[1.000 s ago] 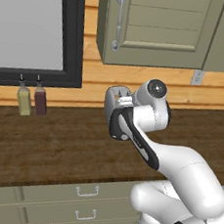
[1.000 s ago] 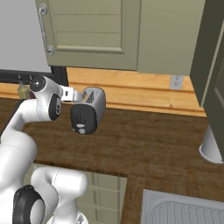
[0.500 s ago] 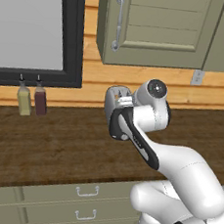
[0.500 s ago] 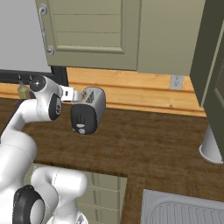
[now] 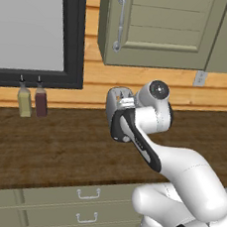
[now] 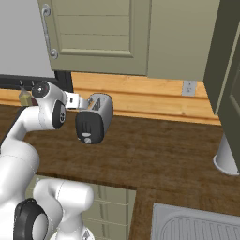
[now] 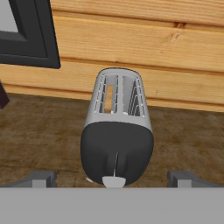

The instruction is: Start the toaster. Once the lever pops up, take the bread to the plate on the dining counter.

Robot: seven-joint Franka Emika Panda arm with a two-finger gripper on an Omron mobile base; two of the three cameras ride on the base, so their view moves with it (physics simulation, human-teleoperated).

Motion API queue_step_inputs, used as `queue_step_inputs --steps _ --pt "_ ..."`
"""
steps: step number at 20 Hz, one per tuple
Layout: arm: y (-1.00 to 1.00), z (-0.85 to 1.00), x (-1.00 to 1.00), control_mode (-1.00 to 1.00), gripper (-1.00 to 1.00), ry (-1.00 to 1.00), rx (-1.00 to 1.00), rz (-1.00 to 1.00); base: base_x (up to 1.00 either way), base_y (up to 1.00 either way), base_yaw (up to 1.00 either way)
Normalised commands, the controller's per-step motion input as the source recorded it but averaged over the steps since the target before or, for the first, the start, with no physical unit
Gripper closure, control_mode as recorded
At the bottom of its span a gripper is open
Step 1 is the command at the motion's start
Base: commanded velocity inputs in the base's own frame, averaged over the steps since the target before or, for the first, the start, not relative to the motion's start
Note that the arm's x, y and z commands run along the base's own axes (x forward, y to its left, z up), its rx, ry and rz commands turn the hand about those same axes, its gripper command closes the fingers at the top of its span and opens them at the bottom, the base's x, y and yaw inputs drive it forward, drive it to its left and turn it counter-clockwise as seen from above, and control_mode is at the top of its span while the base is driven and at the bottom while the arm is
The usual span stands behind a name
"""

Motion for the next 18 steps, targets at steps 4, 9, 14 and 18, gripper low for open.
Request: queue_step_inputs --steps 4,9,14,18 --pt "0.00 0.00 0.00 -1.00 -1.00 0.00 0.00 0.00 0.00 0.00 0.00" --pt "0.00 0.00 0.00 -1.00 -1.00 0.00 0.00 0.00 0.00 0.00 0.00" --pt "0.00 0.00 0.00 -1.00 -1.00 0.00 0.00 0.00 0.00 0.00 0.00" --pt "0.00 0.00 0.00 -1.00 -1.00 0.00 0.00 0.00 0.00 0.00 0.00"
